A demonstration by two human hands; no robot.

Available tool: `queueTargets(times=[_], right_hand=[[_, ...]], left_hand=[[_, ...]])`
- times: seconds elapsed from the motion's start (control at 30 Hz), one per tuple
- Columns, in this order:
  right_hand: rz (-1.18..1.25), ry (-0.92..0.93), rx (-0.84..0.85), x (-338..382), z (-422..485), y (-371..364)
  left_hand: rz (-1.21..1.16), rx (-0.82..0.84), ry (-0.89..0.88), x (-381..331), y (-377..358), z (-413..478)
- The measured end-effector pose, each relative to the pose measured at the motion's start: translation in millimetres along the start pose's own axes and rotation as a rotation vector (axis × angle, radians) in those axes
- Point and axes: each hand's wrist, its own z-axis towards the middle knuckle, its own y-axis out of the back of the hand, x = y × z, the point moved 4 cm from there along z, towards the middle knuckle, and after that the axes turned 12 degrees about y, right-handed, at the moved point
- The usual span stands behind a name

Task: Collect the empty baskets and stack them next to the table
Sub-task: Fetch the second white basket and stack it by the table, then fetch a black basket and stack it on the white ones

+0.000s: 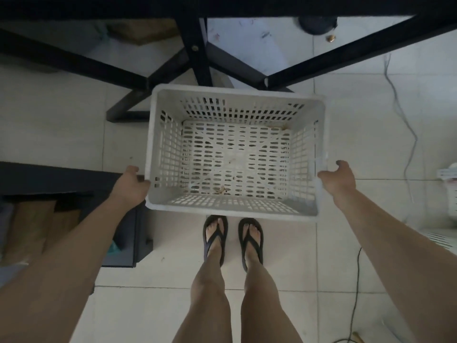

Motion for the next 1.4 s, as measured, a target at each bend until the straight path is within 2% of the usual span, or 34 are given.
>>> queueTargets(times=[0.27,0.47,0.63,0.83,0.97,1.07,1.17,1.27,1.4], right_hand=[[-0.385,0.241,0.510,49.2,-75.7,7.3],[-0.467,0.470,0.560,101.7,-137.1,-5.6],[-0.491,0.575,0.582,118.0,-216.1,-26.9],[-0.535,0.638,0.598,95.7,-345.7,-74.9],[-0.700,0.751,0.672,76.2,-462.2,-134.3],[-0.855,0.922,0.806,69.6,-564.0,-197.4],[-0.910,1.096,0.978,64.2,-664.5,-263.7],[-0.981,1.183,1.131,63.3,-745.9,-320.1],[-1.079,1.270,1.233,76.3,-820.9,-390.6]], left_hand=[[-0.094,-0.093,-0.072,29.1,39.2,-89.8],[-0.194,-0.117,-0.088,91.3,50.7,-151.0],[-0.273,-0.109,-0.043,172.4,48.9,-197.9],[-0.338,-0.159,-0.028,313.6,44.0,-259.6],[-0.499,-0.194,0.085,453.9,48.8,-310.3],[-0.595,-0.233,0.194,560.2,61.3,-341.2],[-0.663,-0.342,0.290,648.4,78.7,-369.4],[-0.778,-0.432,0.330,716.7,91.0,-390.0],[-0.857,-0.482,0.423,792.7,103.1,-400.9]])
